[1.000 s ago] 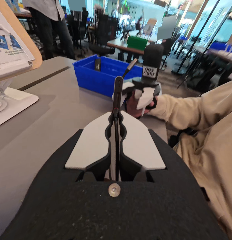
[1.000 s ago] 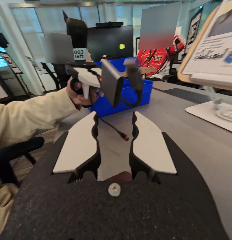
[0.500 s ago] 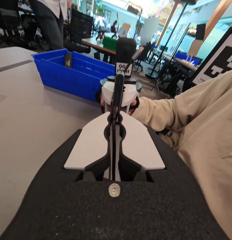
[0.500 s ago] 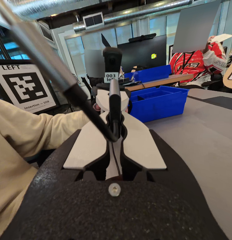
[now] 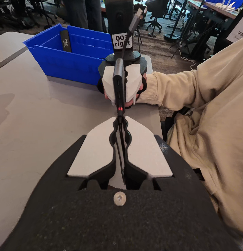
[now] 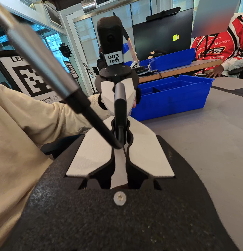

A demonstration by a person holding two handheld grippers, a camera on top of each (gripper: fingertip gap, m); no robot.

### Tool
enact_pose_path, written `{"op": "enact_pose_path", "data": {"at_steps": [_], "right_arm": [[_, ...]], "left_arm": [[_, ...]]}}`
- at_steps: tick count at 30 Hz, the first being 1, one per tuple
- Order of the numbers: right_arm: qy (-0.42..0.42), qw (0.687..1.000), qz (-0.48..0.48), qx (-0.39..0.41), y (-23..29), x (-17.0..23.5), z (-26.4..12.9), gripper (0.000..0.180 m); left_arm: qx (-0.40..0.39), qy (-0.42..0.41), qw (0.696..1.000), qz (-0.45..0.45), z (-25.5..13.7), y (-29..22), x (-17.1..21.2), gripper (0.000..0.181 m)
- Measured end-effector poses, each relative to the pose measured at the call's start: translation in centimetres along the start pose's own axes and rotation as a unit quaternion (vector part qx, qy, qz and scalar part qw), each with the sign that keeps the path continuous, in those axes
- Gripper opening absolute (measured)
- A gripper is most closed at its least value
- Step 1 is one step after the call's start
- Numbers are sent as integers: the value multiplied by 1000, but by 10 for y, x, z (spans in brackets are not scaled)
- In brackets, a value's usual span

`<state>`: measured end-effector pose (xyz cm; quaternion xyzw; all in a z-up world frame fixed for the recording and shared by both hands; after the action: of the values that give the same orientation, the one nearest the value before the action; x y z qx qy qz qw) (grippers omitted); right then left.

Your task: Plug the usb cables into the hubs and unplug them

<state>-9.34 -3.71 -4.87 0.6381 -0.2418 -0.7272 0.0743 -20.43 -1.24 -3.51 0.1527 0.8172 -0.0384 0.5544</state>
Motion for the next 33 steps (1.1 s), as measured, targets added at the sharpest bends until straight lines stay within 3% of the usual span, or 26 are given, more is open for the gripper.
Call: {"op": "enact_pose_path", "data": {"at_steps": [5, 9, 12, 15, 16, 19, 21, 23, 29, 33], "right_arm": [[21, 1000, -17, 10, 0, 4, 1, 12], [6, 999, -20, 37, -9, -3, -21, 13], [14, 998, -22, 56, -14, -2, -21, 13], [24, 992, -30, 122, -26, 2, -19, 13], [26, 985, -37, 167, -34, 4, -19, 12], [17, 947, -45, 317, -57, 11, -20, 12], [3, 918, -60, 391, -61, 12, -21, 12], [-2, 905, -61, 421, -64, 14, -22, 12], [5, 907, -40, 418, -67, 17, -23, 12], [0, 910, -75, 408, -54, 5, -23, 13]], "left_arm": [[4, 9, 1000, 7, -2, 1, 6, 7], [-20, -24, 999, -26, -39, 13, 11, 7], [-57, -26, 998, -33, -44, 17, 11, 7], [-141, -1, 988, -56, -39, 21, 22, 7], [-202, 21, 977, -71, -36, 27, 33, 7], [-428, 72, 891, -135, -37, 41, 75, 7], [-493, 56, 853, -162, -37, 33, 90, 7], [-496, 47, 852, -159, -32, 27, 92, 7], [-488, 37, 859, -149, -31, 25, 90, 7], [-481, 39, 864, -145, -29, 25, 90, 7]]}}
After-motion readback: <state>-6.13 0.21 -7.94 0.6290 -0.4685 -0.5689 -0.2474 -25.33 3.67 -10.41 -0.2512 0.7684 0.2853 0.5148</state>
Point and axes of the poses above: each gripper's, where its closed fingertips meet, z out along the fingers, x out of its underside, y = z × x across the jaws, the point moved 5 cm from there along -z, back along the fingers, and after that the axes turned 14 degrees about z, right-handed, at the moved point
